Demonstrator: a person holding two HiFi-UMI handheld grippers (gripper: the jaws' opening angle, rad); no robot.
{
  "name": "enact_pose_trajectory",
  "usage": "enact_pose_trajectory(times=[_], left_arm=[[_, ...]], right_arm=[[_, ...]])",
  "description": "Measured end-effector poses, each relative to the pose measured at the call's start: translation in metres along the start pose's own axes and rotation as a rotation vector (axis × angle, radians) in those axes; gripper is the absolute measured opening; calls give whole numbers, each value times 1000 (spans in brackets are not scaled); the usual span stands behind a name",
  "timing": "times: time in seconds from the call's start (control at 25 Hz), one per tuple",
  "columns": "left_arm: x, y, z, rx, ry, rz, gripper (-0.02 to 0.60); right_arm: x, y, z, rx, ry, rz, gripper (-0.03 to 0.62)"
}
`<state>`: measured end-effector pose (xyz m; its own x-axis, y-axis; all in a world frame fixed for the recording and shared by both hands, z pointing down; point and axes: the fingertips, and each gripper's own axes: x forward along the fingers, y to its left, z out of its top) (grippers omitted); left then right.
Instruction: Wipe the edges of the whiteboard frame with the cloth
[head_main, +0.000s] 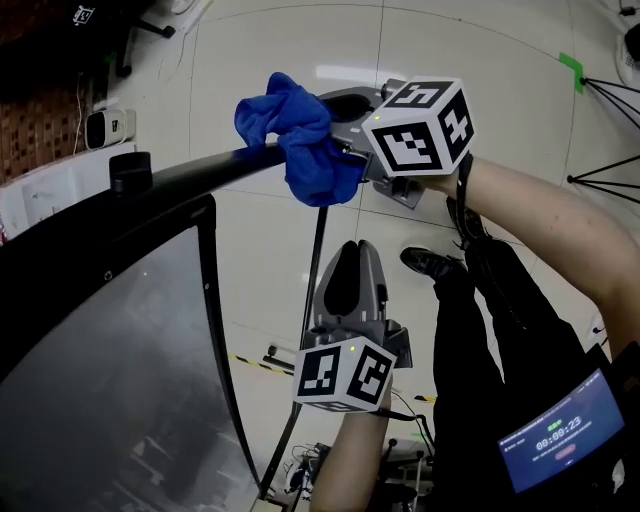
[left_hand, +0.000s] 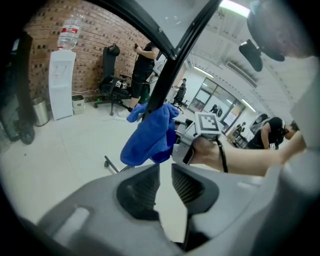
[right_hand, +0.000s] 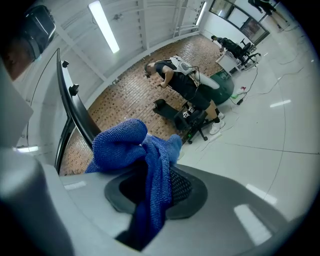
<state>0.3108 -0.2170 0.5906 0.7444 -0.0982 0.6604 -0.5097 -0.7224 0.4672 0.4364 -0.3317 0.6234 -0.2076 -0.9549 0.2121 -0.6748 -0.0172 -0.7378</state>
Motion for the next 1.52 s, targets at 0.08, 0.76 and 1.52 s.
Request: enact_pose_trajectory(times=[0.08,0.76,1.52], left_arm=[[3,7,1,7,2,4,63],[41,30,-40,26,50,-7,61],[65,56,-54,32,118,23,58]], right_arm=[[4,-2,-4,5,7,-7,77],[8,-66,-61,72,51,-45,77],[25,-149,-136,105,197,-163,77]])
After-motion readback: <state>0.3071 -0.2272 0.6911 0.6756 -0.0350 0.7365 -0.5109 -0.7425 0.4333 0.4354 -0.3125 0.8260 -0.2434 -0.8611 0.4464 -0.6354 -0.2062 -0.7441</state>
